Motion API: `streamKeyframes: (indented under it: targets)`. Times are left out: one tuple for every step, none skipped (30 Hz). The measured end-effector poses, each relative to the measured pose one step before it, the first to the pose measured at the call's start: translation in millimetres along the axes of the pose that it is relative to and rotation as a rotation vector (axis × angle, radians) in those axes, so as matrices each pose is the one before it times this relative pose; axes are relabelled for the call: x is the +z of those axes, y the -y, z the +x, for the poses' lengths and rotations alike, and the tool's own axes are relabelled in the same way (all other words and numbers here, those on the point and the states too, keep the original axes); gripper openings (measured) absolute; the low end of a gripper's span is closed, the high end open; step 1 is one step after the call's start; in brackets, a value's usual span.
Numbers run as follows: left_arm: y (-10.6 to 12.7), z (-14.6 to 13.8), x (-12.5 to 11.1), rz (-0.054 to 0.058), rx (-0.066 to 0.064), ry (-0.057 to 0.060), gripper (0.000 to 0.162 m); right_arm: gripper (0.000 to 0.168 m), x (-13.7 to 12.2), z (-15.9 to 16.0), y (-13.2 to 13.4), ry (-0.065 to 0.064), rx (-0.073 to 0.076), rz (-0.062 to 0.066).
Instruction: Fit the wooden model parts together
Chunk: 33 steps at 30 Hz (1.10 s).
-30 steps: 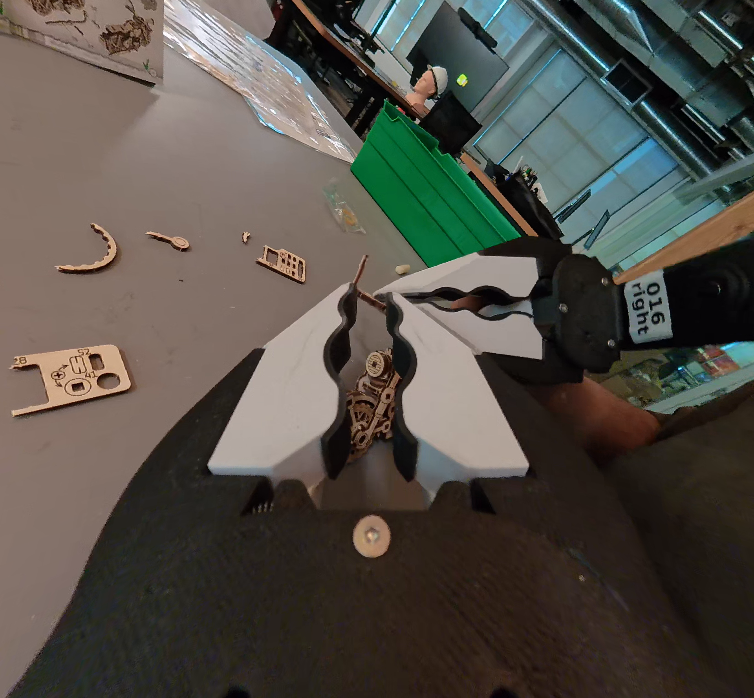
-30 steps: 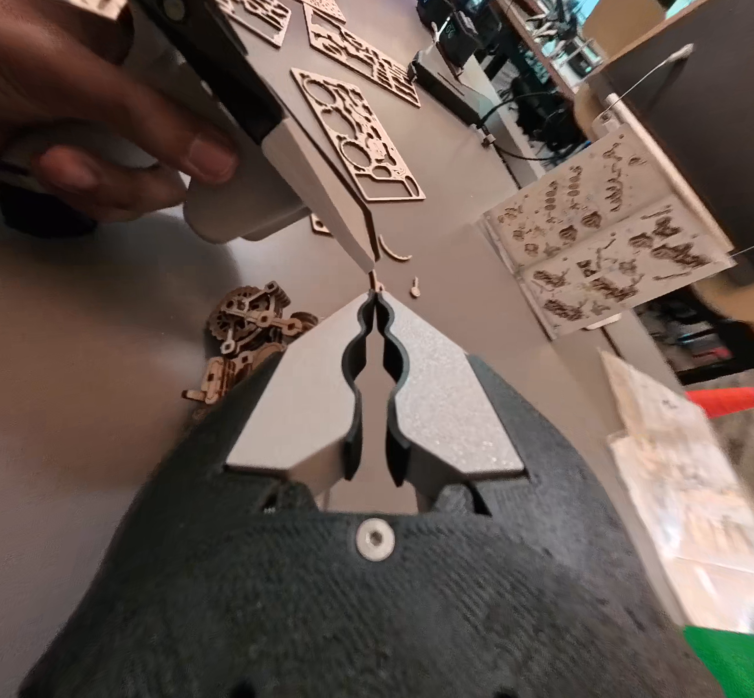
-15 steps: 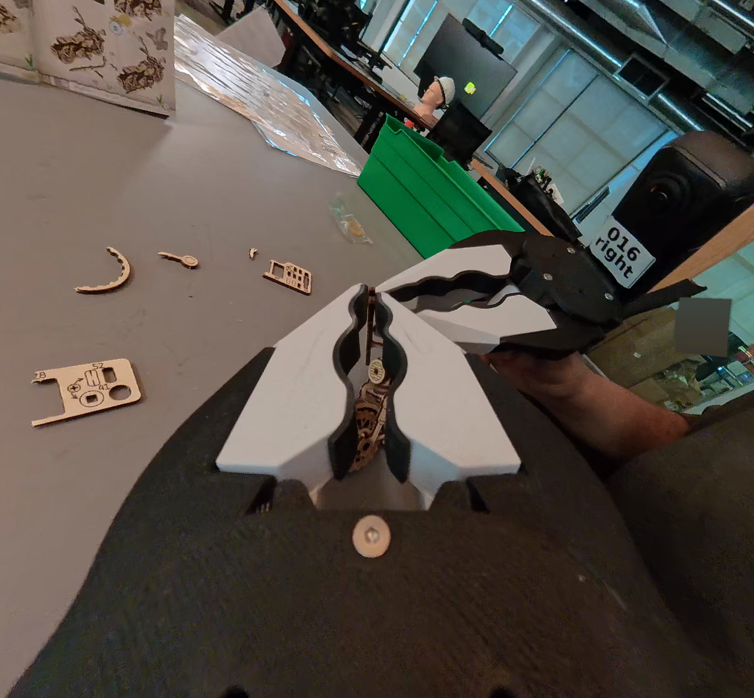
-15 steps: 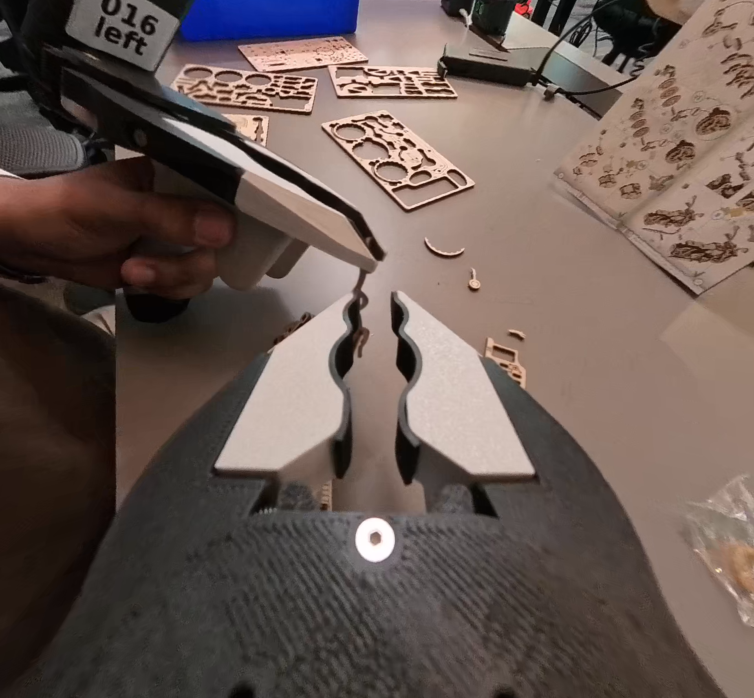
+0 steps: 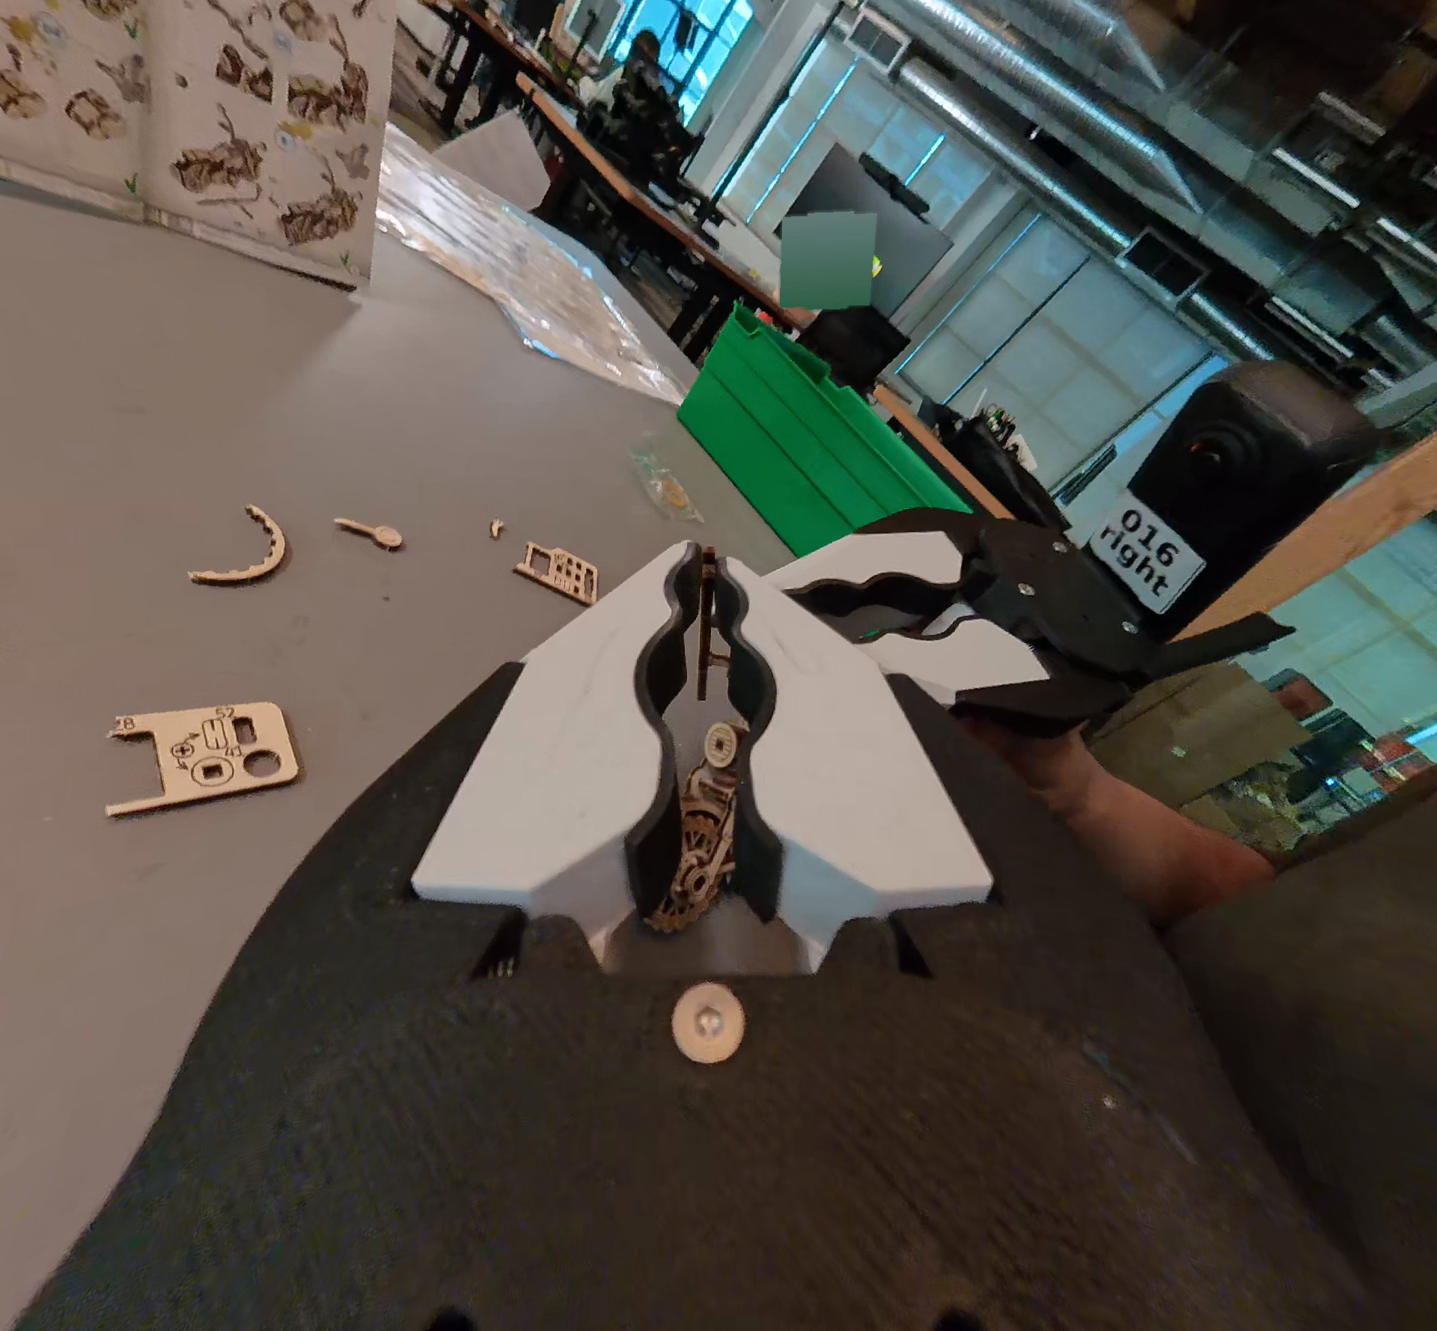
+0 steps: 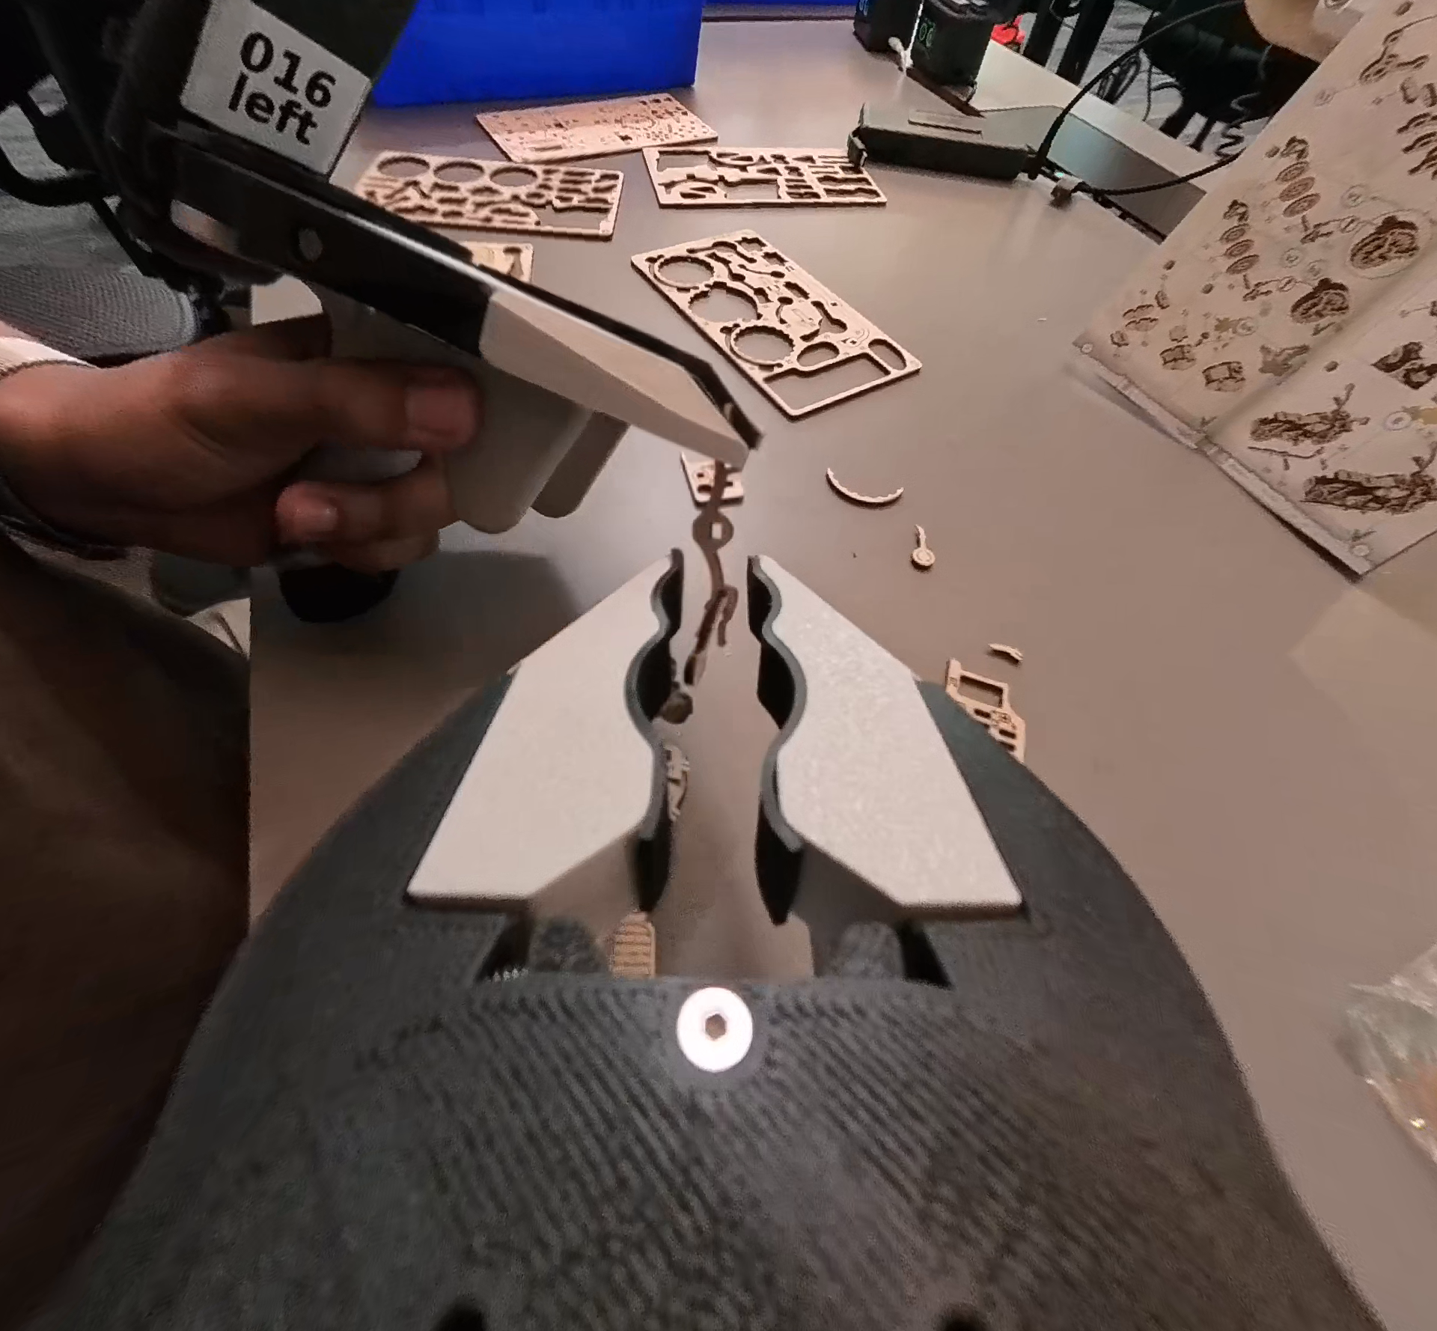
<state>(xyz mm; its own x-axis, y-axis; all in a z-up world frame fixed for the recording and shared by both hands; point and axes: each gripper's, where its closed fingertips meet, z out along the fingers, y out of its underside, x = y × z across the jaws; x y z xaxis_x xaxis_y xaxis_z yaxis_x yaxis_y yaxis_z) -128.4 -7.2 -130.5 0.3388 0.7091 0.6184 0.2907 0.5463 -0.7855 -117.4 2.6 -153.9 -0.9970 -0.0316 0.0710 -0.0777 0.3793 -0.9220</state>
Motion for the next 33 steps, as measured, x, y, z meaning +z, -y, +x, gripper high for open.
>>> streamKeyframes:
  targets:
    - [2.82,0.76,-1.12,0.0151,0.0048,-0.0043,0.0,0.015,-0.51,0.47,0.96,-0.0007,0.0034,0.0061]
    - [2.98,1.22,-1.17,0.0156,0.0058,-0.0073,0.0,0.015,-0.46,0.78,0.75,-0.0024,0.0009,0.0048]
    - [3.35,1.55,-1.13,0.0172,0.0046,-0.01,0.0,0.015,-0.6,0.86,0.59,-0.0023,0.0009,0.0049]
    - [3.26,1.19,-1.21,0.0164,0.0043,-0.0081,0.0,0.015,-0.58,0.73,0.26,-0.0007,0.0036,0.0049]
    - [2.76,0.66,-1.02,0.013,0.0055,-0.0058,0.0,0.015,-0.47,0.9,0.13,0.0009,0.0076,0.0056]
    - [2.01,0.54,-0.71,0.009,0.0051,-0.0054,0.0,0.016,-0.67,1.03,0.32,0.0025,0.0112,0.0081]
    - [1.31,0.18,-0.48,0.0047,0.0032,-0.0048,0.0,0.016,-1.06,1.3,0.52,0.0035,0.0138,0.01]
    - [0.75,0.59,-0.32,0.0023,0.0012,-0.0074,0.0,0.016,-1.13,1.22,0.46,0.0046,0.0143,0.0101]
    - [0.24,1.19,-0.06,0.0,-0.0017,-0.0112,0.0,0.016,-1.31,1.29,0.36,0.0047,0.013,0.0101]
    - [-0.2,0.82,-0.1,-0.0023,-0.0024,-0.0084,0.0,0.018,-1.57,1.03,0.41,0.0057,0.0104,0.0108]
    - [-0.26,0.56,0.02,-0.002,-0.0015,-0.006,0.0,0.018,-1.71,0.66,0.21,0.006,0.0065,0.0099]
    - [-0.52,0.43,0.02,-0.0028,-0.0025,-0.0057,0.0,0.018,-1.74,0.63,-0.15,0.0039,0.0026,0.0076]
    - [-0.66,0.38,0.18,-0.0037,-0.0031,-0.0052,0.0,0.019,-1.31,0.67,-0.24,0.002,0.0001,0.0065]
    - [-0.65,0.12,0.34,-0.004,-0.0023,-0.0044,0.0,0.019,-0.99,0.31,-0.07,0.0032,0.0001,0.0062]
    - [-0.44,-0.01,0.33,-0.0029,-0.0016,-0.003,0.0,0.019,-0.47,-0.42,0.13,0.0053,0.0024,0.0048]
    - [-0.33,-0.05,0.34,-0.0015,-0.0016,-0.0029,0.0,0.019,0.04,-0.91,0.15,0.0071,0.0044,0.0028]
    - [-0.28,-0.31,0.21,-0.0013,-0.0022,-0.0009,0.0,0.019,0.35,-1.32,-0.2,0.0088,0.0045,0.0009]
    - [0.08,-0.92,-0.02,0.0003,-0.0011,0.0033,0.0,0.019,0.69,-1.62,-0.39,0.0083,0.0031,-0.0005]
    - [0.31,-0.85,-0.16,0.0014,-0.0006,0.0032,0.0,0.019,0.64,-1.59,-0.4,0.0072,0.0005,-0.0012]
    - [0.54,-0.78,-0.31,0.0017,-0.0005,0.0023,0.0,0.019,0.66,-1.58,-0.58,0.0064,-0.0022,-0.0026]
    - [0.72,-1.02,-0.44,0.0023,-0.0005,0.0034,0.0,0.019,0.43,-1.39,-0.61,0.0047,-0.0045,-0.004]
    - [0.96,-1.09,-0.43,0.0031,-0.0003,0.0037,0.0,0.019,0.35,-1.0,-0.65,0.0022,-0.0064,-0.0041]
    - [0.88,-0.92,-0.39,0.0029,0.0,0.0028,0.0,0.019,0.17,-0.65,-0.5,0.0005,-0.007,-0.0034]
    - [0.78,-0.98,-0.44,0.0022,-0.0002,0.0033,0.0,0.019,0.12,-0.47,-0.4,0.0001,-0.006,-0.0026]
    - [0.6,-0.99,-0.34,0.0017,-0.0006,0.0033,0.0,0.019,0.22,-0.41,-0.31,0.0008,-0.0038,-0.0021]
    - [0.74,-0.77,-0.38,0.0028,-0.0003,0.0031,0.0,0.019,0.24,-0.62,-0.38,0.0023,-0.0008,-0.0028]
    - [0.62,-0.65,-0.37,0.0024,0.0001,0.0025,0.0,0.019,0.2,-0.95,-0.56,0.0049,0.0045,-0.0062]
    - [0.31,-0.35,-0.18,0.0011,0.001,0.002,0.0,0.016,0.14,-1.94,-0.86,0.011,0.0128,-0.0116]
    - [0.18,0.02,-0.13,0.001,0.0026,0.0008,0.0,0.013,0.51,-2.87,-0.01,0.0161,0.019,-0.0094]
    - [0.55,0.28,-0.22,0.0039,0.0051,0.0019,0.0,0.012,0.76,-2.16,1.48,0.0104,0.0209,0.0007]
    - [0.83,0.47,-0.24,0.0057,0.0086,0.0036,0.0,0.012,0.93,-0.67,1.98,-0.0017,0.0175,0.0058]
    - [0.58,0.76,-0.1,0.0036,0.0089,0.0043,0.0,0.014,0.63,0.51,1.86,-0.0116,0.0066,0.0066]
    - [0.04,0.92,0.05,0.0017,0.0081,0.0037,0.0,0.016,0.29,1.5,1.66,-0.0206,-0.0072,0.006]
